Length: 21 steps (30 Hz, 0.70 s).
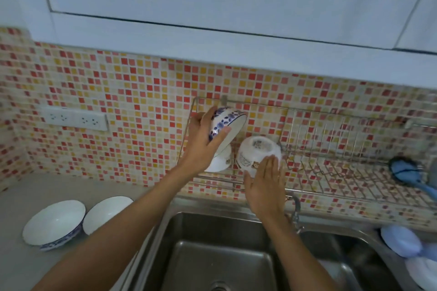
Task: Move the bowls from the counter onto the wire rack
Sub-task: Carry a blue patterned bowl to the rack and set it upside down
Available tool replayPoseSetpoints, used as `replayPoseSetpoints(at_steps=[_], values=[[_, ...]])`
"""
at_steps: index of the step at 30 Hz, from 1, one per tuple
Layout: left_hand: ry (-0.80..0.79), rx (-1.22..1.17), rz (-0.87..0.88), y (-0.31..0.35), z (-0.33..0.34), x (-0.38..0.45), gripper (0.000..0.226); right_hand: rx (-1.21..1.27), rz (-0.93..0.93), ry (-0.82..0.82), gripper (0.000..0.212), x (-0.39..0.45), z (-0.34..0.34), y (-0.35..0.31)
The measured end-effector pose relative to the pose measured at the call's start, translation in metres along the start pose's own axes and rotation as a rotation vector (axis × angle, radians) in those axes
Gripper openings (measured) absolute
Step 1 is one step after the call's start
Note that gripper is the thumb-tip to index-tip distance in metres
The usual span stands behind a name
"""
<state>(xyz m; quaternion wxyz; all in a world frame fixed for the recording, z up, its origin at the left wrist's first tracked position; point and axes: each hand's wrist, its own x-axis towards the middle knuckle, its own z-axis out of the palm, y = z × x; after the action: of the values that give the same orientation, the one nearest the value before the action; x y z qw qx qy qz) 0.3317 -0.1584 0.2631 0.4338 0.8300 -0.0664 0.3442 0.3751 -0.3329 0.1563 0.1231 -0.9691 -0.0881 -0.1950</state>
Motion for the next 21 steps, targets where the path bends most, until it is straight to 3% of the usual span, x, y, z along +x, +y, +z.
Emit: replayPoseSetpoints(at_steps=[9, 14, 21], values=[[-0.123, 0.636, 0.347, -0.045, 0.029, 0.014, 0.066, -0.051, -0.021, -0.002, 0.079, 0.001, 0.001, 0.0], [-0.175, 0.722, 0.48, -0.065, 0.032, 0.011, 0.064, -0.048, -0.027, 0.033, 0.083, 0.0, 0.002, -0.001], [-0.254, 0.697, 0.387, -0.076, 0.038, 0.009, 0.075, -0.064, -0.024, 0.038, 0.081, 0.001, 0.004, -0.002]])
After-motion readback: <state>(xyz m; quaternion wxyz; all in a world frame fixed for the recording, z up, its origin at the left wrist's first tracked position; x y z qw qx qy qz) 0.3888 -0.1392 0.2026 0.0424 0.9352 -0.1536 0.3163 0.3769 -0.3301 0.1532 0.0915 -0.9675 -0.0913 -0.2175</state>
